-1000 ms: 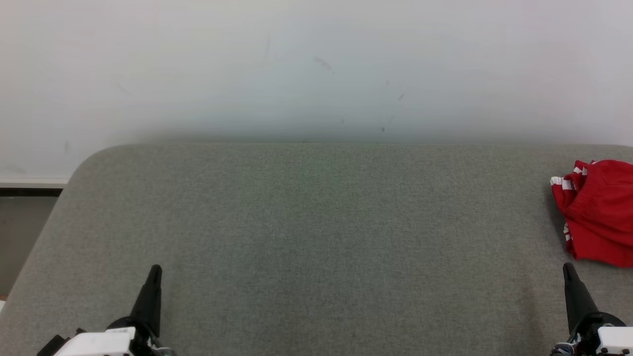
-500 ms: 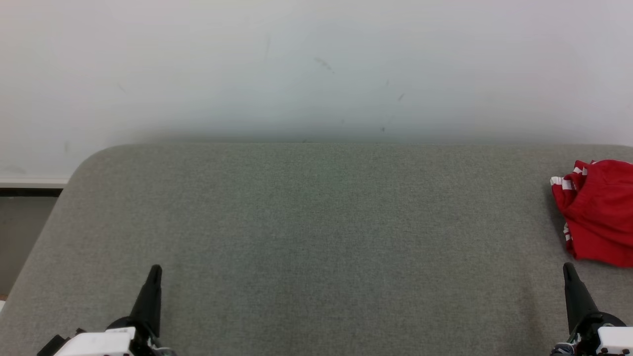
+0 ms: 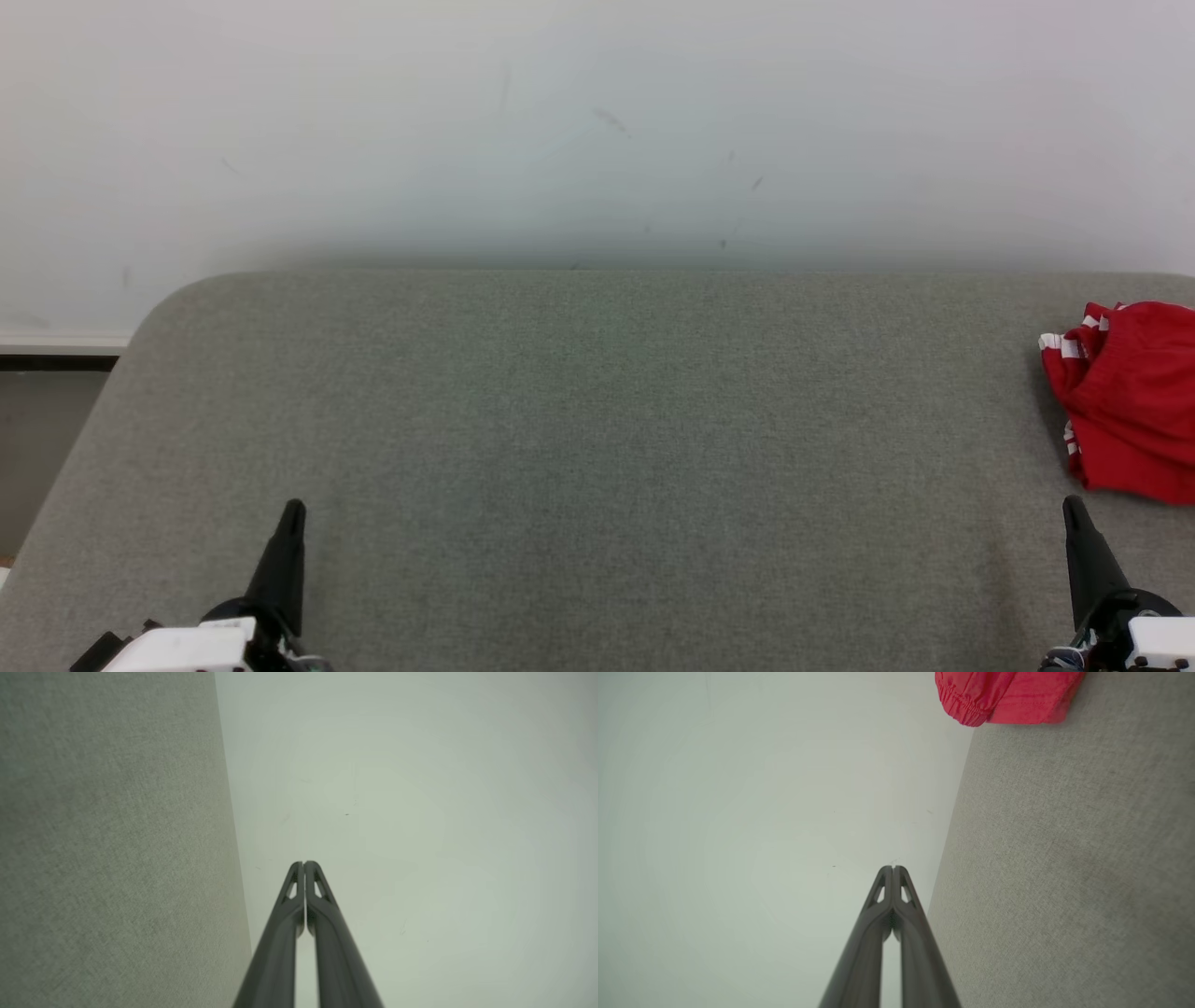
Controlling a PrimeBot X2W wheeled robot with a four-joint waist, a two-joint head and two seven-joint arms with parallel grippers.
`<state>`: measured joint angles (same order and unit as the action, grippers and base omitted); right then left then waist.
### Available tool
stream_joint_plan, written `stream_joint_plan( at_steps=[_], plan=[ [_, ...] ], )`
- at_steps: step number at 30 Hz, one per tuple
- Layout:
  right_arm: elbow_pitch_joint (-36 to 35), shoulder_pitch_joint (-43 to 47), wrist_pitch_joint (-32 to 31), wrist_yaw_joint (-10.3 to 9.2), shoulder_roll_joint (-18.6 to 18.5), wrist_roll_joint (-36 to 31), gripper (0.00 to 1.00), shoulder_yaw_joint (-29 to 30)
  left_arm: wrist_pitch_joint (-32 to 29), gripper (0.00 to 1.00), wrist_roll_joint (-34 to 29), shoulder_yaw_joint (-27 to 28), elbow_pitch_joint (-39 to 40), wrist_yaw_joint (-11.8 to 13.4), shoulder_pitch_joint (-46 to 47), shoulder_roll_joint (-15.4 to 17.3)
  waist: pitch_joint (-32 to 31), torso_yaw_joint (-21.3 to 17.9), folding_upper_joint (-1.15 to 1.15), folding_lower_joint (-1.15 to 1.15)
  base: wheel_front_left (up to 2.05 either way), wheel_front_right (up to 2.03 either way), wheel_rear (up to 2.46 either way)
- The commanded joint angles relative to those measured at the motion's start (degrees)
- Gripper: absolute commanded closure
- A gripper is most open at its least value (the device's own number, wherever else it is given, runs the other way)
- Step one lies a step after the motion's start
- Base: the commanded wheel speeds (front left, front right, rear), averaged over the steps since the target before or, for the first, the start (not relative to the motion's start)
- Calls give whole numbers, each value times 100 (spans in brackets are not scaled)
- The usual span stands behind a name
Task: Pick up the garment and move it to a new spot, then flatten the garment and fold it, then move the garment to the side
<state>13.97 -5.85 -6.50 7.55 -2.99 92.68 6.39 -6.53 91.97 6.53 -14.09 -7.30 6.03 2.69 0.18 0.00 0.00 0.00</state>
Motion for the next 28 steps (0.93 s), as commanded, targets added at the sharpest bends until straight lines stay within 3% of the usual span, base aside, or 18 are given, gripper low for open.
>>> stream_joint_plan(
  at_steps=[1,28],
  plan=[
    [13,-71,-16,-12,10,-40,100,29,-21,100,81,8,2,-37,45,36,0,0,0,0,0,0,0],
    [13,-71,-21,-12,10,-46,100,33,-21,100,82,7,2,-37,45,36,0,0,0,0,0,0,0]
  ],
)
